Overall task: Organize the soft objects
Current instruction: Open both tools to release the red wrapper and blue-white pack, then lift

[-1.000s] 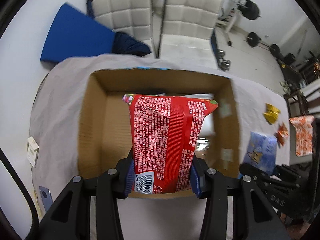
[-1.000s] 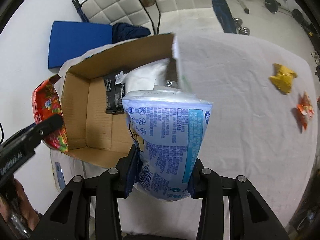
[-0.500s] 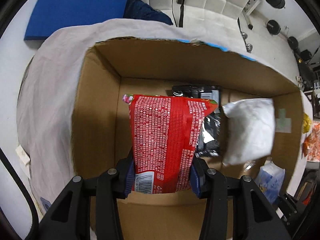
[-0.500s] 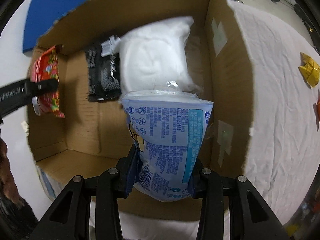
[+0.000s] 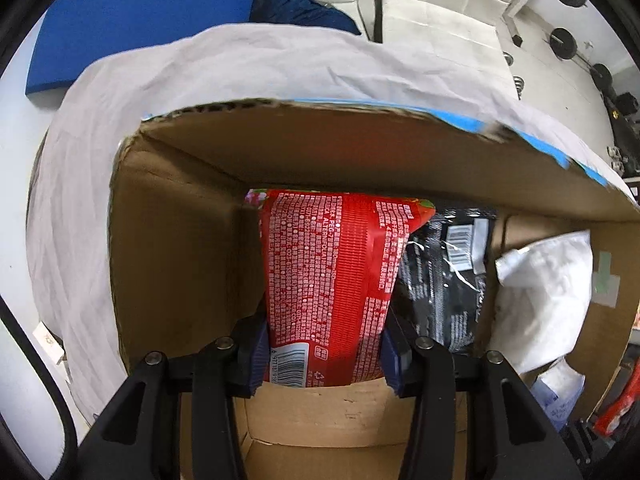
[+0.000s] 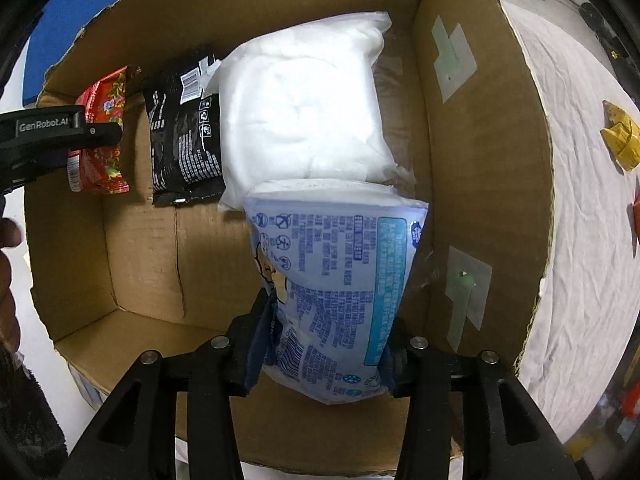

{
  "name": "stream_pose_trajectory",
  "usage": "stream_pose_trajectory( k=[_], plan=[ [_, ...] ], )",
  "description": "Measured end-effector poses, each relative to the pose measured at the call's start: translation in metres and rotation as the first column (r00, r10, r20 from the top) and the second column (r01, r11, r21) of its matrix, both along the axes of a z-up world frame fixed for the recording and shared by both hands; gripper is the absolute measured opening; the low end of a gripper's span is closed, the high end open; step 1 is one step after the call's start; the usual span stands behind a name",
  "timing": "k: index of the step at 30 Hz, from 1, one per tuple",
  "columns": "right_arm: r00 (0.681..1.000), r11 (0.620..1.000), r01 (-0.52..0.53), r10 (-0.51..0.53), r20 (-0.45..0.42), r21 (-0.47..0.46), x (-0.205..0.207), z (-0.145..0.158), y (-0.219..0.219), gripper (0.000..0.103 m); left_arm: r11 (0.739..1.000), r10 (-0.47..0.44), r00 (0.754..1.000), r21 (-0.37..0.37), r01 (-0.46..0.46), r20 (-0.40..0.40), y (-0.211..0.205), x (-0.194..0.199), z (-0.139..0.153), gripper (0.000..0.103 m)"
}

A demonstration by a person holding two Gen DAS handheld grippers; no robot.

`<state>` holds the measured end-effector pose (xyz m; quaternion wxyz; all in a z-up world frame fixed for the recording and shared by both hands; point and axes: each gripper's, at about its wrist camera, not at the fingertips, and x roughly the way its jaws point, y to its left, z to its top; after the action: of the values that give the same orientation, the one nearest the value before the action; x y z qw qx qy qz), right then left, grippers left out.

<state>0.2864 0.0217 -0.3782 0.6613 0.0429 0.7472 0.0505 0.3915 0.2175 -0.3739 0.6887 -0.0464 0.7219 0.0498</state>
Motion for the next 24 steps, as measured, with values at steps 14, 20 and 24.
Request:
stream_pose_trajectory(
  k=[14, 20, 24],
  plan=[
    [1.0, 1.0, -0.007, 0.007, -0.009, -0.008, -0.005, 0.009, 0.006, 0.071, 1.0, 0.001, 0.999, 0.003, -0.001, 0.051, 0.001, -0.005, 0.023, 0.044],
    [0.999, 0.999, -0.027, 0.028, 0.025, -0.019, -0.008, 0.025, 0.01, 0.091, 1.0, -0.024, 0.993, 0.02, 0.022, 0.115, -0.002, -0.035, 0.051, 0.047],
    [0.997, 0.999, -0.043, 0.044, 0.055, -0.032, -0.012, 0.039, 0.006, 0.103, 0.997, -0.068, 0.984, 0.056, 0.06, 0.164, -0.012, -0.07, 0.072, 0.058]
  ],
)
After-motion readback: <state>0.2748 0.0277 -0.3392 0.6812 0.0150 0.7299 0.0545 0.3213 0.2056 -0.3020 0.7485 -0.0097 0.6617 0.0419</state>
